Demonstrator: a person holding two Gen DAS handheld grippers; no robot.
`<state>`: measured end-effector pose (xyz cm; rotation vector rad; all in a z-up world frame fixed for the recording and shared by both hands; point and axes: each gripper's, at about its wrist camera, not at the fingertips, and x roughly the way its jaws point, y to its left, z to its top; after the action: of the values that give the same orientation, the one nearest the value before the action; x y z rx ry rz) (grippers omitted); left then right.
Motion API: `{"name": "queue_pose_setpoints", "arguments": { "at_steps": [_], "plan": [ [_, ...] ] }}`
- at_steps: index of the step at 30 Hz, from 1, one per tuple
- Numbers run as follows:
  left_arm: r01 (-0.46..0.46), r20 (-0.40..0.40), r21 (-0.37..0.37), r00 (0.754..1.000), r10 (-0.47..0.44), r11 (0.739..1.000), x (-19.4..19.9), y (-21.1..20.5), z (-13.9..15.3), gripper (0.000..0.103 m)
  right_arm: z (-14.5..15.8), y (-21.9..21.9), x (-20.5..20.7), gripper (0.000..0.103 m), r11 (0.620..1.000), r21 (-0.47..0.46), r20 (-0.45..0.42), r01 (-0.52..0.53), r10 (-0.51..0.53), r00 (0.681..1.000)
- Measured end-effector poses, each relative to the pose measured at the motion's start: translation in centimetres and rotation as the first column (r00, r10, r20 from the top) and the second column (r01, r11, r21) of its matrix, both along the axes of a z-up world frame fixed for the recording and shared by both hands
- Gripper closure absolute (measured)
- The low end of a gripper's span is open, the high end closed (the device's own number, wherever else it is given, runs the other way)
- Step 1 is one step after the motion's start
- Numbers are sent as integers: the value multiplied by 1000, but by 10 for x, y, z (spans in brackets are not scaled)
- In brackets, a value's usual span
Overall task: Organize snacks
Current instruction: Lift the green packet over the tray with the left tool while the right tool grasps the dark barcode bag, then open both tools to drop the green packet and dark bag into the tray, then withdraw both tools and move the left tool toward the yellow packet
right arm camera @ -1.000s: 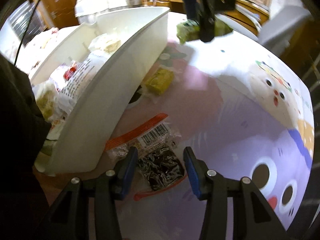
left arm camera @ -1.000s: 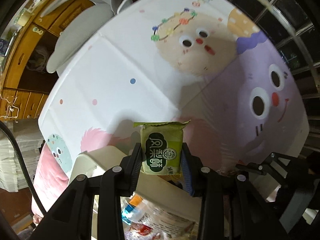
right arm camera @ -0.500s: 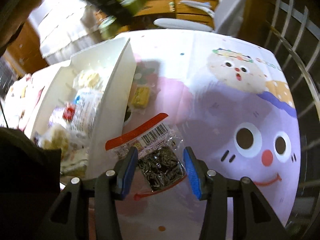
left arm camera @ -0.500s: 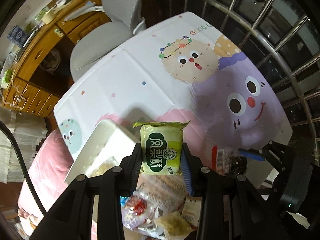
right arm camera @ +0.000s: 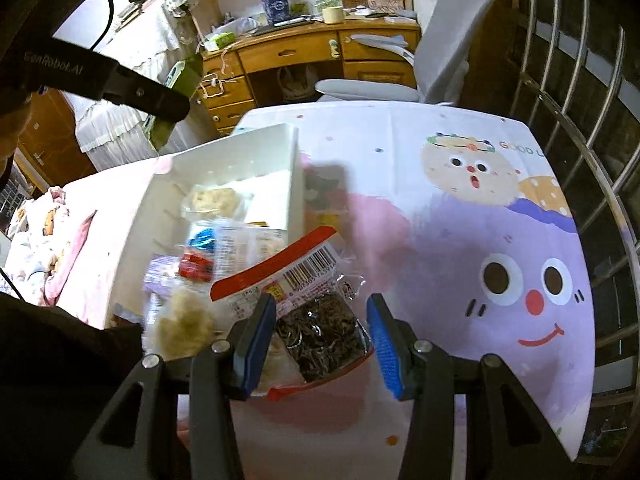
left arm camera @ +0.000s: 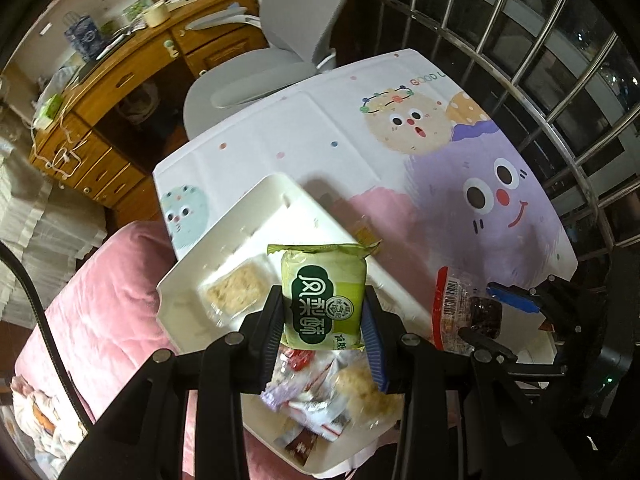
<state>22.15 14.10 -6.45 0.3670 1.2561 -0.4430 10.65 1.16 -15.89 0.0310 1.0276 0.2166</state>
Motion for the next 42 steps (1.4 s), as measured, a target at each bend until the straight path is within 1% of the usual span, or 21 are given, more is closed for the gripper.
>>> {"name": "queue_pose_setpoints", "arguments": {
  "at_steps": [8, 12, 15, 18, 19, 20, 21, 24, 26, 28, 33, 34, 35, 37, 42],
  "plan": [
    [-49, -23, -11, 999, 48, 999, -18, 46, -7, 67, 9, 47, -10, 55, 999, 3, 24, -52, 52, 998],
    [-78, -53, -20, 996, 77, 997, -24, 71, -15, 67, 12, 66, -11, 55, 997, 10, 28, -77, 76, 997],
    [-90, -67, -19, 994, 89, 996, -28, 83, -21, 67, 13, 78, -13, 55, 995, 14, 30, -95, 94, 995],
    [-90, -89, -42, 992, 86, 995, -33, 91, -27, 66, 14, 89, -15, 54, 994, 10, 35, -105, 105, 994],
    [-90, -90, -47, 992, 86, 995, -34, 92, -28, 59, 14, 92, -15, 53, 994, 11, 33, -105, 105, 994],
    [-95, -89, -52, 992, 90, 994, -35, 93, -29, 50, 14, 94, -16, 53, 995, 10, 31, -102, 101, 994],
    [-100, -86, -58, 992, 95, 993, -36, 94, -30, 47, 13, 94, -15, 52, 996, 4, 27, -85, 85, 996],
    [-99, -82, -77, 992, 93, 992, -39, 94, -30, 44, 8, 91, -14, 52, 999, 28, -26, -46, 47, 999],
    [-94, -73, -85, 993, 88, 992, -42, 94, -30, 39, 4, 89, -15, 51, 1000, 23, -46, -18, 19, 999],
    [-92, -64, -89, 994, 86, 992, -45, 92, -30, 37, 2, 87, -17, 51, 1000, 14, -59, 1, 0, 998],
    [-98, -53, -120, 994, 93, 988, -54, 87, -29, 36, 2, 84, -25, 49, 1000, 0, -68, 21, -21, 997],
    [-99, -44, -123, 995, 95, 987, -56, 85, -28, 34, 2, 83, -26, 48, 1000, -3, -67, 22, -22, 998],
    [-96, -33, -121, 995, 93, 988, -59, 84, -28, 30, 2, 83, -27, 48, 1000, -5, -68, 24, -24, 997],
    [-76, -1, -134, 997, 77, 988, -65, 79, -26, 24, 2, 81, -29, 47, 999, -16, -71, 29, -30, 997],
    [-64, 14, -176, 998, 68, 982, -79, 62, -24, 23, 4, 67, -37, 46, 998, -38, -75, 57, -60, 995]
  ]
}}
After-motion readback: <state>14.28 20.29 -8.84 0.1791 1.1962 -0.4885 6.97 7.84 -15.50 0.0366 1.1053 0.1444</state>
